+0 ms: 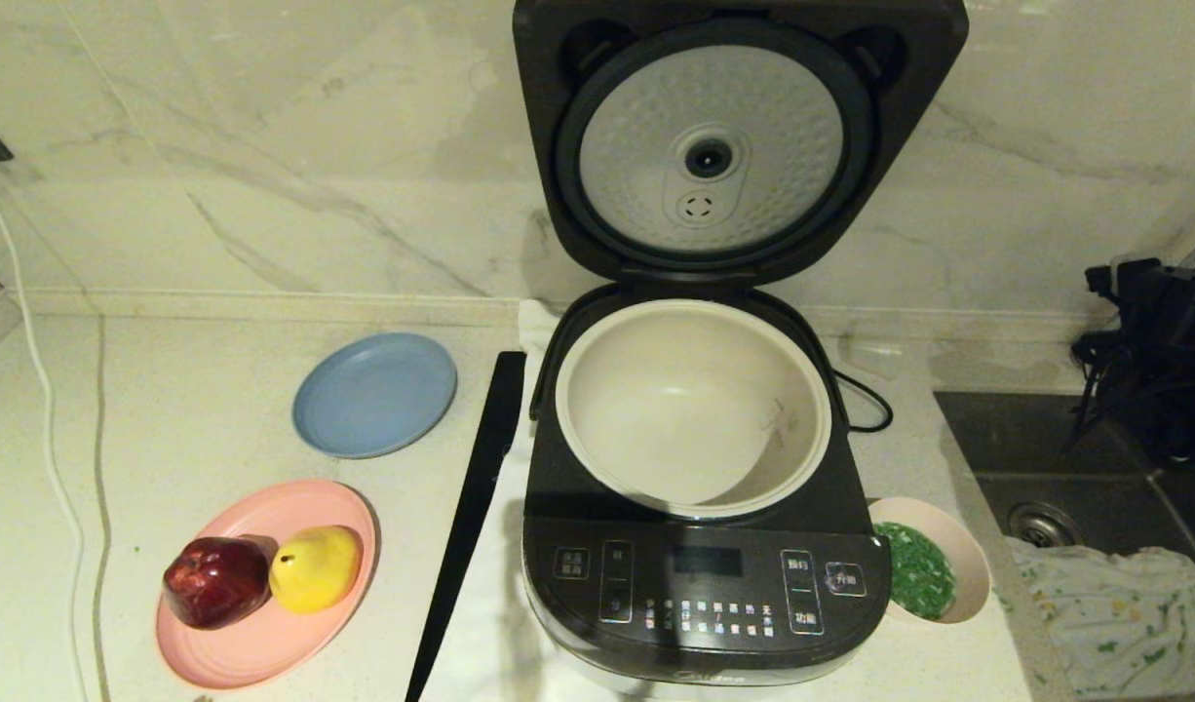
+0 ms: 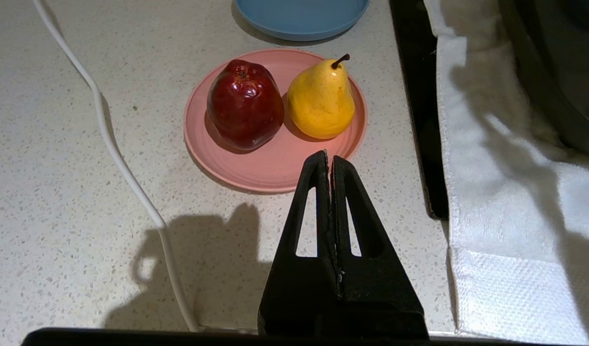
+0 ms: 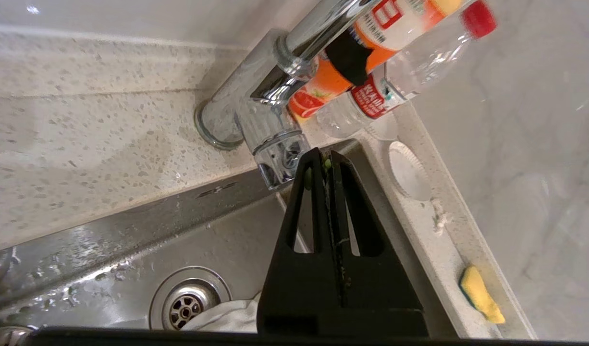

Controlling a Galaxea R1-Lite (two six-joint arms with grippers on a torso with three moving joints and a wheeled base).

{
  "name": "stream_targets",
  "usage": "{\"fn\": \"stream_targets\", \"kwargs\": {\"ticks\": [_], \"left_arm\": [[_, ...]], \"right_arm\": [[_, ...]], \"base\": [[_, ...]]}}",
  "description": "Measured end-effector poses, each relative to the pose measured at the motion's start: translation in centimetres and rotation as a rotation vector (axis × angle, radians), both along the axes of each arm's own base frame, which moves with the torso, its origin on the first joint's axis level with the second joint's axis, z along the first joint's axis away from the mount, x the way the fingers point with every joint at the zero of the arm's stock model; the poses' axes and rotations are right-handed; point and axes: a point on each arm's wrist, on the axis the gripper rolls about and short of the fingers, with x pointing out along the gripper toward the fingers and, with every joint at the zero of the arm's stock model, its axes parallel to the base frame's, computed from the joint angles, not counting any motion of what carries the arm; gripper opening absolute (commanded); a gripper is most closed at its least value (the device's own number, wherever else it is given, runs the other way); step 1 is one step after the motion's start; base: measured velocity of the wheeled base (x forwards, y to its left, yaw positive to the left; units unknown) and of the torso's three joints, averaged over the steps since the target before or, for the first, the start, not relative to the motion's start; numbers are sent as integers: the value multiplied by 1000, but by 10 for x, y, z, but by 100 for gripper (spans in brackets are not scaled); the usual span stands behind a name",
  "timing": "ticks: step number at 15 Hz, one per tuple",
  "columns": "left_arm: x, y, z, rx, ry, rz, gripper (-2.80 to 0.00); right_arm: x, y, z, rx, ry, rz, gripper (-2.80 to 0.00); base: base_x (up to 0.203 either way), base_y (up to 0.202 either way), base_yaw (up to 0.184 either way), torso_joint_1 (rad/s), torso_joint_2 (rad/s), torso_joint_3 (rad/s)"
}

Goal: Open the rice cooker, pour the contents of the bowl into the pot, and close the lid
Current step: Turn on the tap

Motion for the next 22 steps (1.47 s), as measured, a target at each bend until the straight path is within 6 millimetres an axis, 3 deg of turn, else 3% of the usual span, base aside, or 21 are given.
{"fn": "stream_targets", "kwargs": {"ticks": [6, 14, 22], "left_arm": [[0, 0, 0, 0, 0, 0, -280], [0, 0, 0, 0, 0, 0, -280], [0, 0, 0, 0, 0, -1, -280]], "right_arm": [[14, -7, -13, 3, 10, 1, -280], [30, -24, -10, -3, -12, -14, -280], [43, -24, 1, -10, -35, -9, -280]], "base": [[0, 0, 0, 0, 0, 0], [0, 0, 0, 0, 0, 0], [0, 0, 0, 0, 0, 0]]}}
